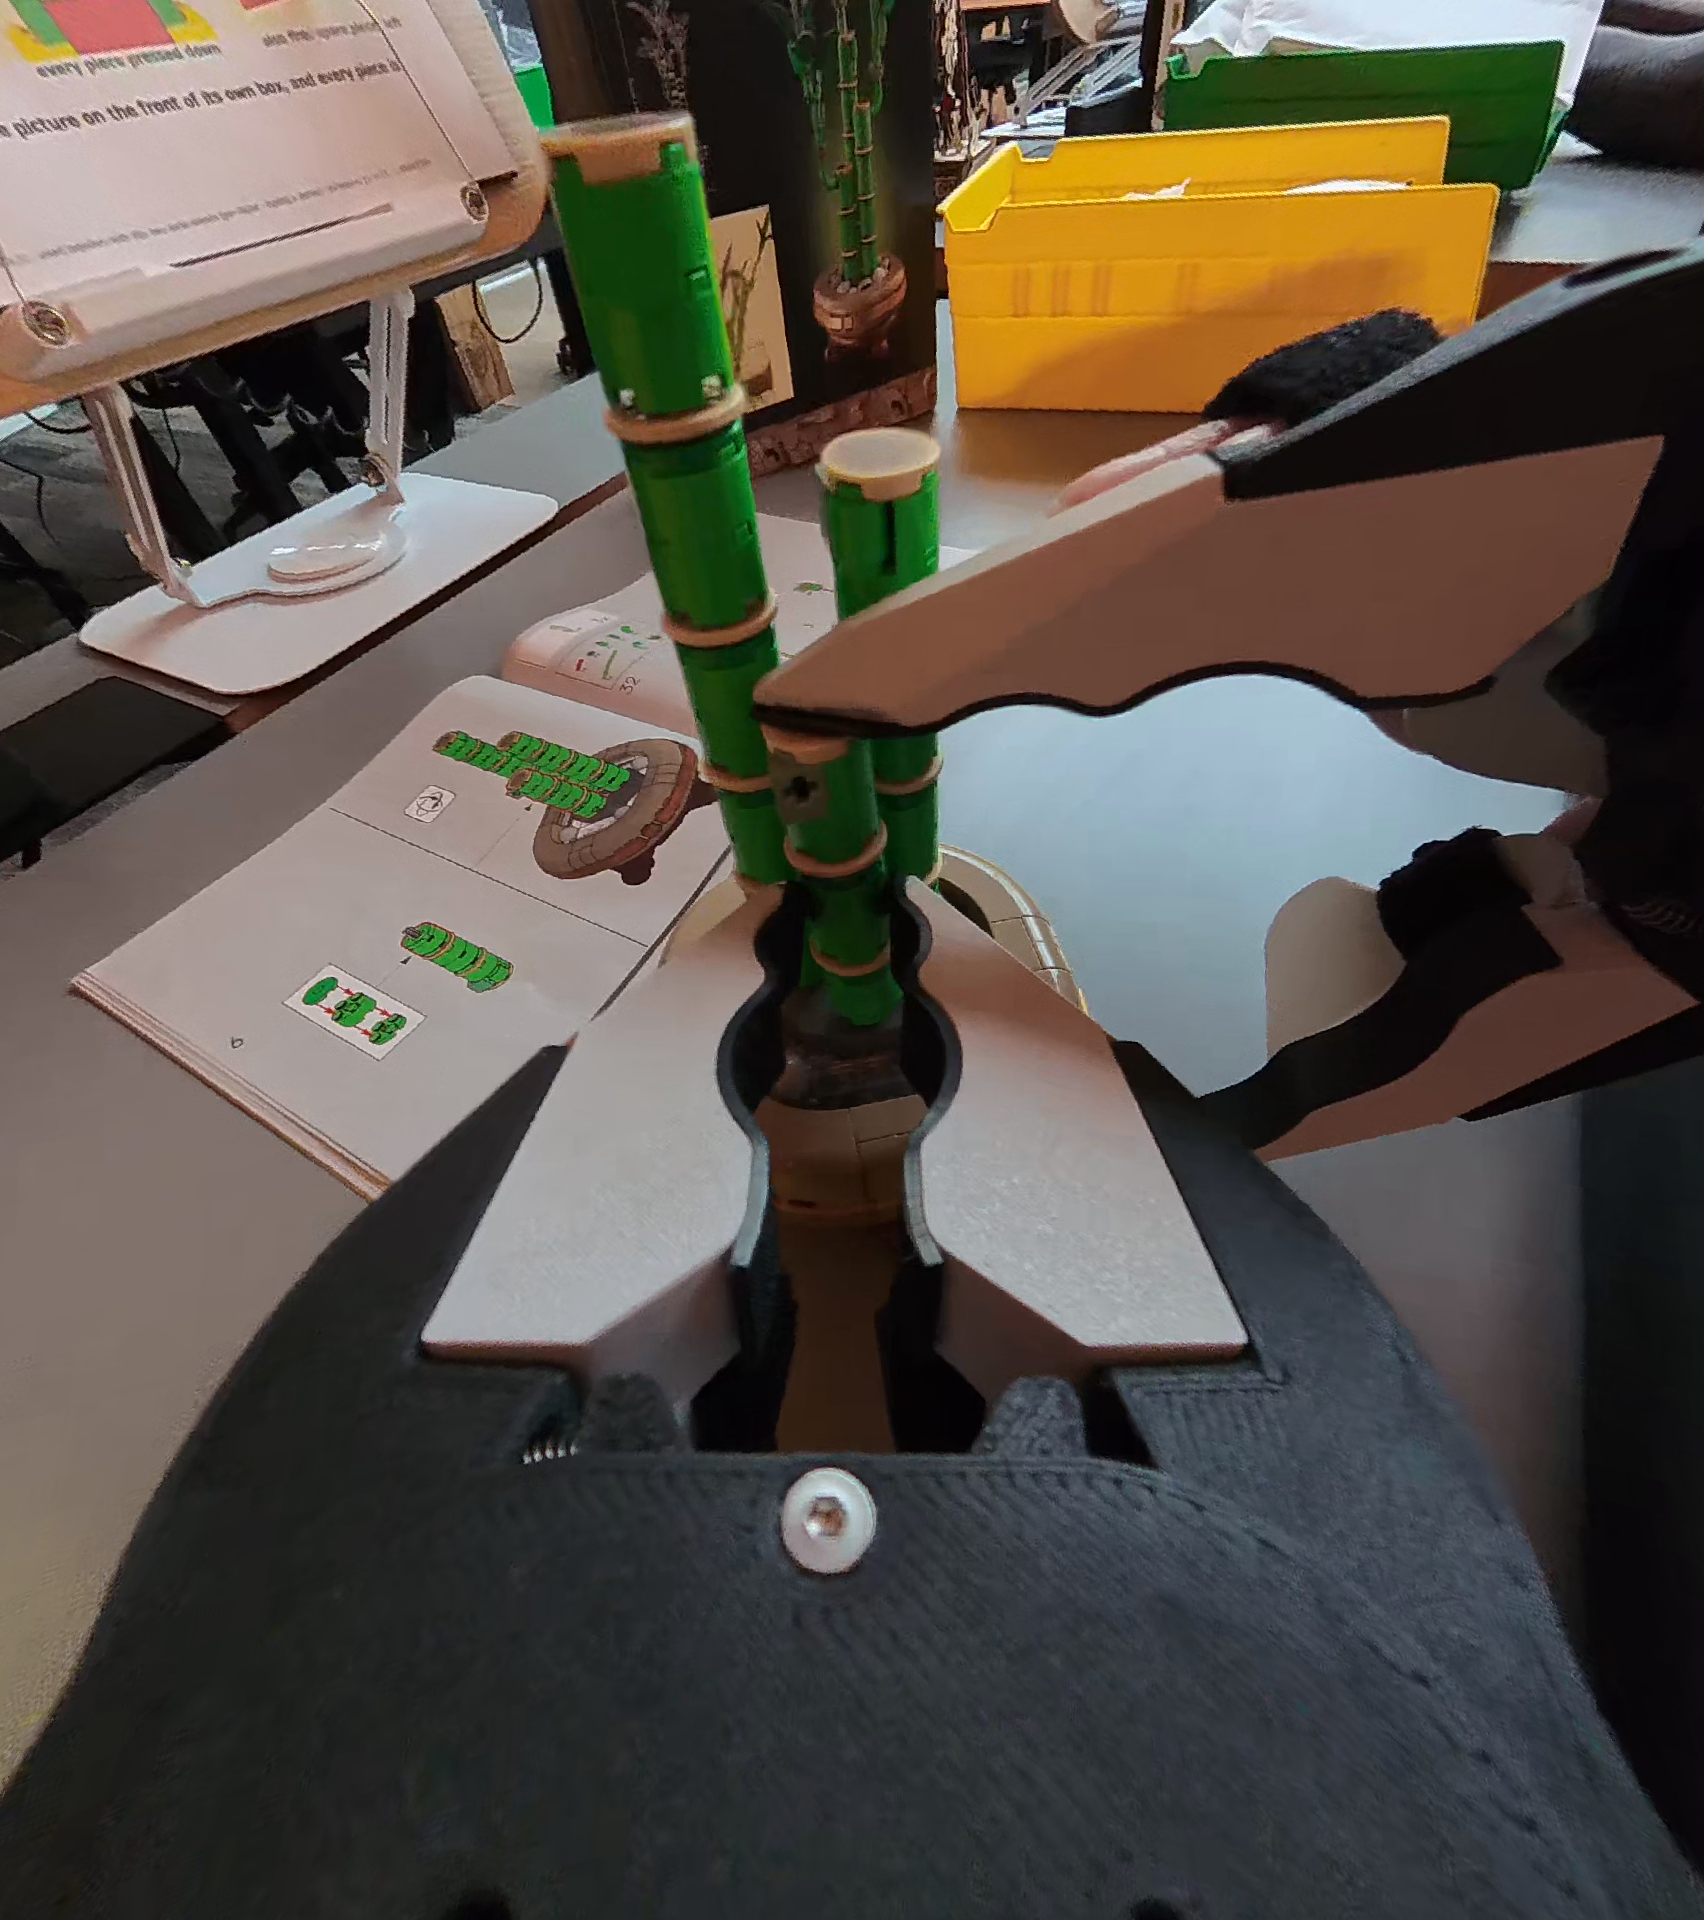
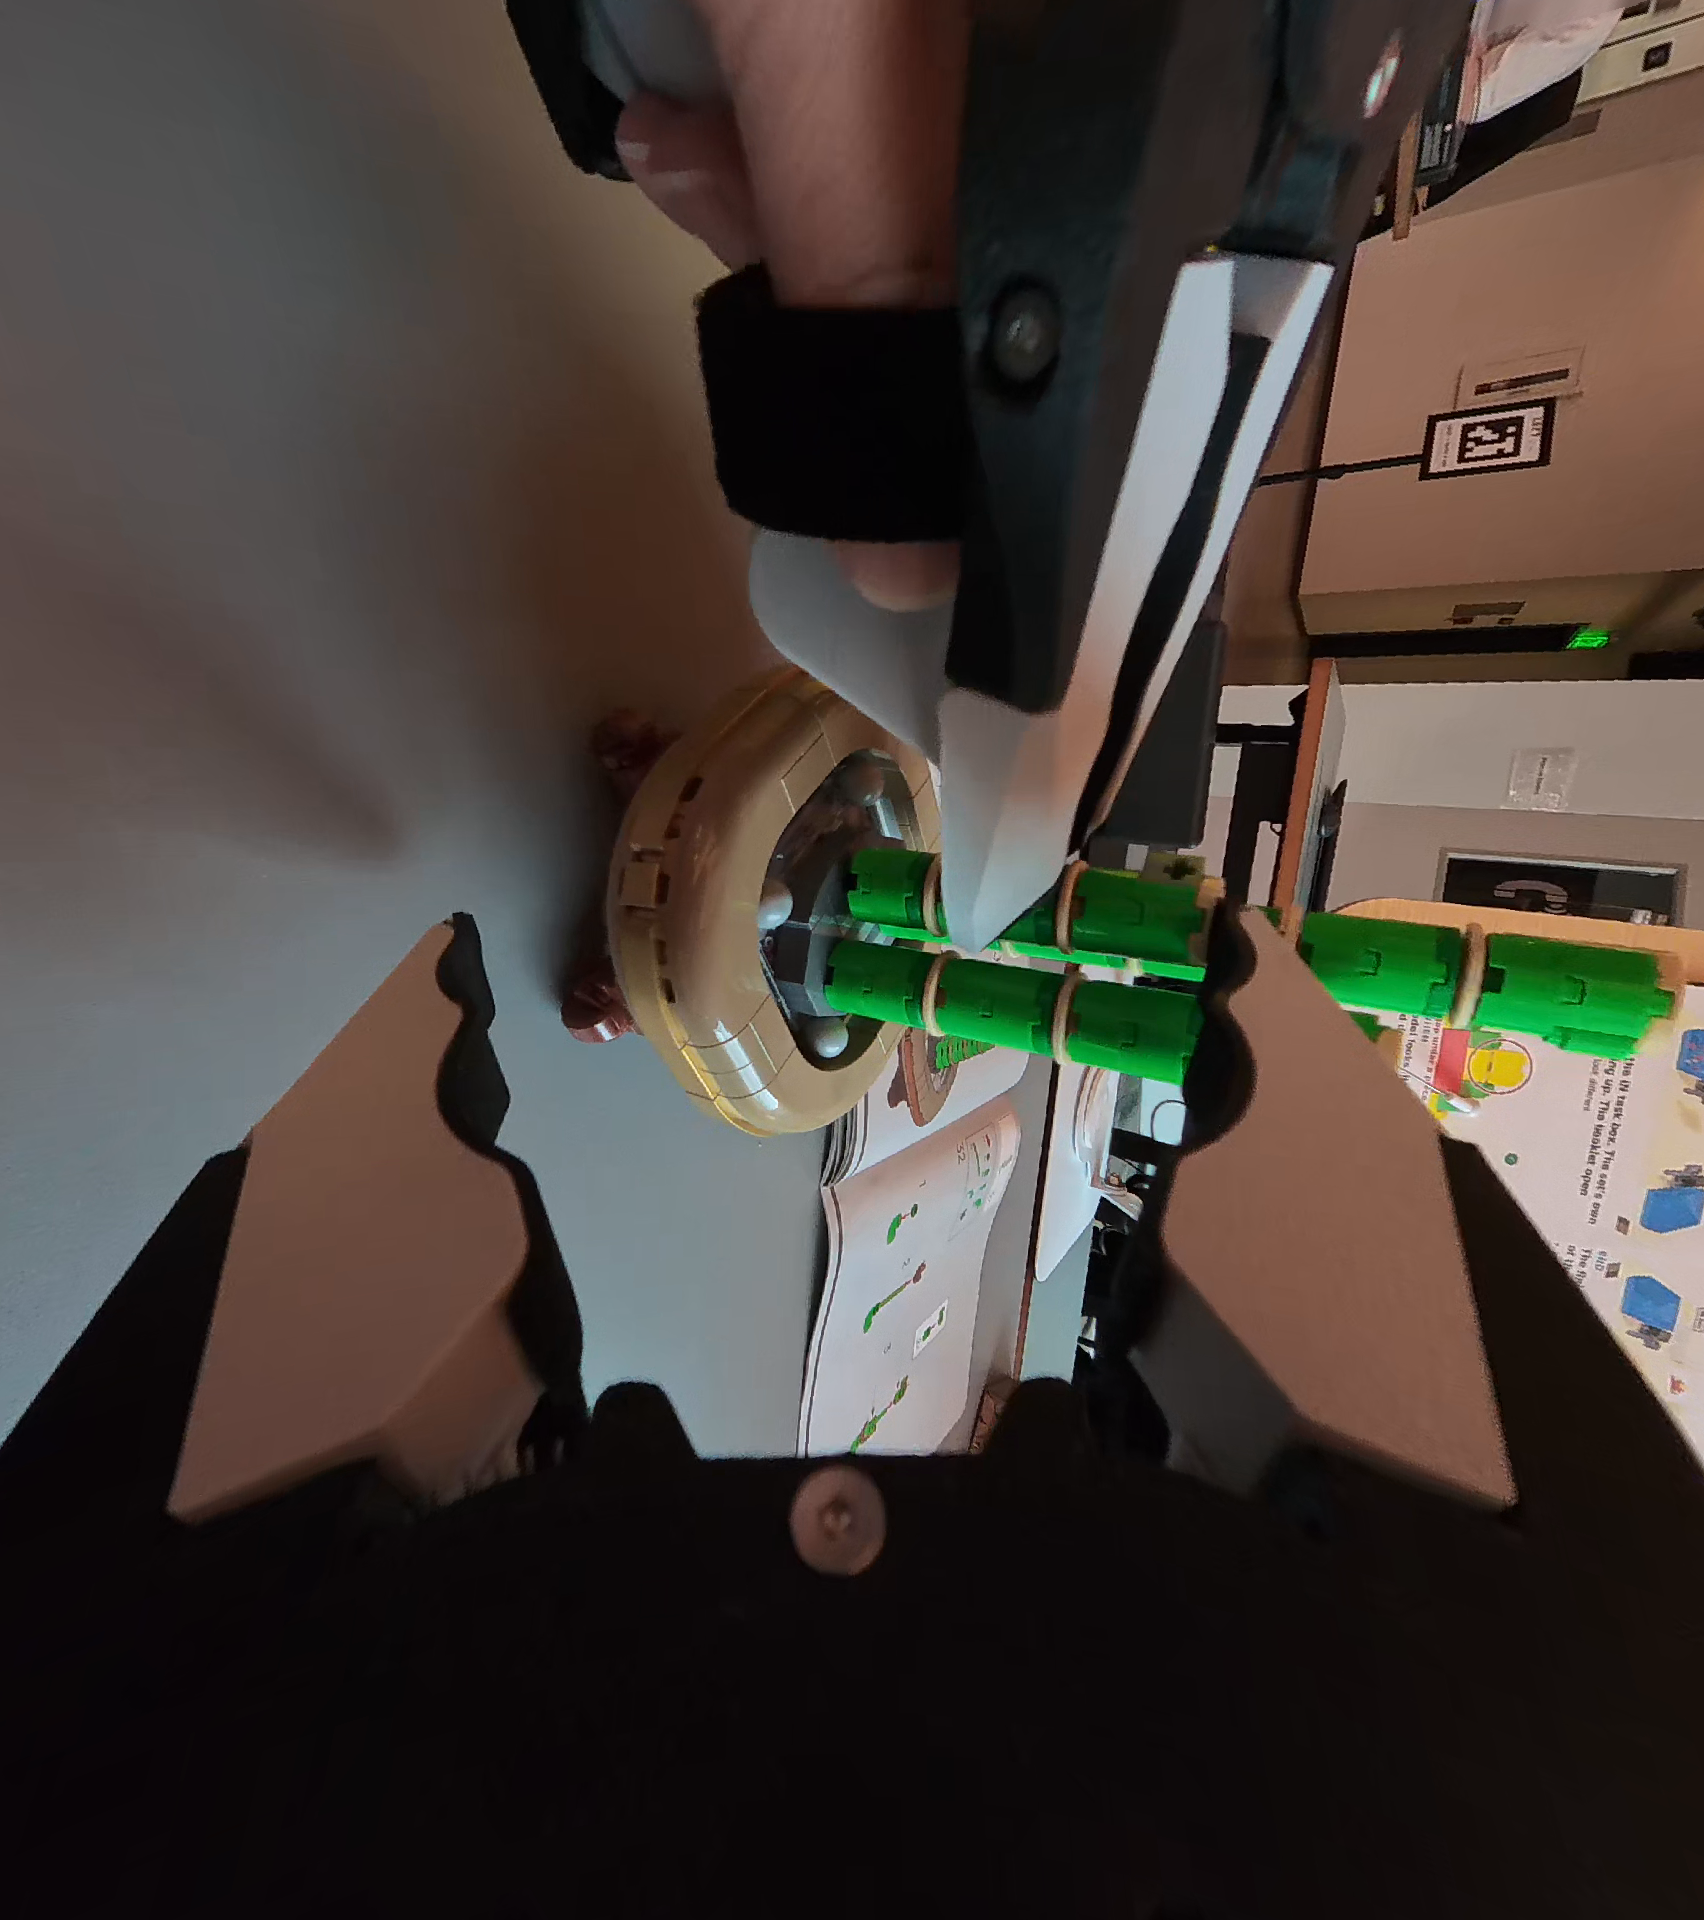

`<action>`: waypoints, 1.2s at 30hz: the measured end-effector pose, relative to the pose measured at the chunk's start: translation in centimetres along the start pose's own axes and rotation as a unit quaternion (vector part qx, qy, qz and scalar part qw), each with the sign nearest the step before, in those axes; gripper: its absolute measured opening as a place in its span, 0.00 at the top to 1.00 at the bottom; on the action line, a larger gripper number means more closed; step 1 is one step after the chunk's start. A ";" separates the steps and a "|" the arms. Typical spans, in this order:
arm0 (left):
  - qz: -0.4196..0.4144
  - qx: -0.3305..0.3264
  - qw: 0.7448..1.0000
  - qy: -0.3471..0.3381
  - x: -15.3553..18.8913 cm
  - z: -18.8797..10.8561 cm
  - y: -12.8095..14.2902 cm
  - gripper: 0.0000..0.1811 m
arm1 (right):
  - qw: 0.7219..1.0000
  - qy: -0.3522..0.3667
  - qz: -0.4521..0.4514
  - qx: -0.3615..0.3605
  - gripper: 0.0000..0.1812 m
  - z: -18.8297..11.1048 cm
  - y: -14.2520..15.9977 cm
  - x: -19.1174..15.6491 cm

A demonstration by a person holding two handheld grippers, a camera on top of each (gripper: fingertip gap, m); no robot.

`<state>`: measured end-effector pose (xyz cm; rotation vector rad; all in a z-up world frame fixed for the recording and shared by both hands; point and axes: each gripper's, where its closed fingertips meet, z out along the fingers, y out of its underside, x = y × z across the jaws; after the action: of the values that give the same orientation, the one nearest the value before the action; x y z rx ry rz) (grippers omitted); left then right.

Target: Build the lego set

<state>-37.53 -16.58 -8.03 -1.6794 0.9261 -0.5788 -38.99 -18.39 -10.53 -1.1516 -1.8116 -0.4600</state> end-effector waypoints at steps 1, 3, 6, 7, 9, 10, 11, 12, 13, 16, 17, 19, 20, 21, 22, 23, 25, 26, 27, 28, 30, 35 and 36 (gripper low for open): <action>0.001 -0.001 1.000 0.000 0.0 0.0 0.0 0.92 | 1.000 0.000 -0.002 -0.002 0.26 0.0 0.0 0.0; 0.005 -0.003 1.000 -0.002 0.0 0.0 0.1 0.92 | 1.000 0.001 -0.005 -0.004 0.26 0.0 0.0 -0.1; 0.004 -0.005 1.000 -0.001 0.0 0.0 0.1 0.92 | 1.000 0.002 -0.012 -0.008 0.25 0.1 0.2 -0.3; 0.003 -0.006 1.000 0.000 0.1 0.0 0.2 0.92 | 1.000 0.003 -0.014 -0.009 0.24 0.1 0.2 -0.3; 0.006 -0.008 1.000 0.000 0.1 0.0 0.2 0.92 | 1.000 0.003 -0.017 -0.013 0.24 0.1 0.3 -0.5; 0.007 -0.010 1.000 -0.001 0.1 0.0 0.3 0.92 | 1.000 0.002 -0.017 -0.014 0.24 0.1 0.3 -0.5; 0.009 -0.014 1.000 -0.001 0.2 0.1 0.4 0.92 | 1.000 -0.004 -0.015 -0.013 0.23 0.1 0.3 -0.7; 0.010 -0.015 1.000 -0.002 0.2 0.1 0.5 0.92 | 1.000 -0.002 -0.014 -0.013 0.24 0.1 0.3 -0.7; 0.010 -0.016 1.000 -0.003 0.2 0.1 0.5 0.92 | 1.000 0.000 -0.015 -0.011 0.24 0.1 0.3 -0.7; 0.008 -0.015 1.000 -0.003 0.2 0.1 0.5 0.92 | 1.000 0.000 -0.011 -0.007 0.24 0.1 0.2 -0.7; 0.008 -0.015 1.000 -0.002 0.2 0.1 0.5 0.92 | 1.000 0.000 -0.011 -0.007 0.24 0.1 0.2 -0.7; 0.008 -0.015 1.000 -0.002 0.2 0.1 0.5 0.92 | 1.000 0.000 -0.010 -0.007 0.24 0.1 0.3 -0.7; 0.007 -0.014 1.000 -0.002 0.2 0.1 0.5 0.92 | 1.000 0.000 -0.010 -0.007 0.23 0.1 0.3 -0.7; 0.007 -0.014 1.000 -0.002 0.2 0.1 0.5 0.92 | 1.000 0.000 -0.008 -0.006 0.24 0.1 0.2 -0.7; 0.007 -0.014 1.000 -0.002 0.2 0.1 0.5 0.92 | 1.000 -0.001 -0.007 -0.004 0.24 0.0 0.2 -0.7; 0.008 -0.014 1.000 -0.002 0.2 0.1 0.5 0.92 | 1.000 -0.001 -0.004 -0.002 0.25 0.0 0.1 -0.6; 0.011 -0.014 1.000 -0.003 0.2 0.1 0.5 0.92 | 1.000 -0.002 0.008 0.008 0.27 -0.2 -0.1 -0.4; 0.012 -0.014 1.000 -0.004 0.2 0.1 0.5 0.92 | 1.000 -0.003 0.013 0.011 0.28 -0.2 -0.1 -0.3; 0.012 -0.015 1.000 -0.004 0.2 0.1 0.5 0.92 | 1.000 0.004 0.015 0.010 0.27 -0.3 -0.1 0.0; 0.012 -0.015 1.000 -0.004 0.2 0.1 0.5 0.92 | 1.000 0.013 0.013 0.010 0.27 -0.3 0.0 0.4; 0.011 -0.015 1.000 -0.004 0.2 0.1 0.5 0.92 | 1.000 0.016 0.011 0.014 0.27 -0.5 0.0 0.8; 0.010 -0.016 1.000 -0.004 0.2 0.1 0.5 0.92 | 1.000 0.002 0.000 0.027 0.29 -0.7 -0.4 0.5; 0.011 -0.016 1.000 -0.005 0.2 0.1 0.5 0.92 | 1.000 0.000 -0.006 0.028 0.29 -0.7 -0.5 0.4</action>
<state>-37.49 -16.74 -8.52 -1.6977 0.9499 -0.5444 -39.11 -18.86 -9.76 -1.1034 -1.8214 -0.4132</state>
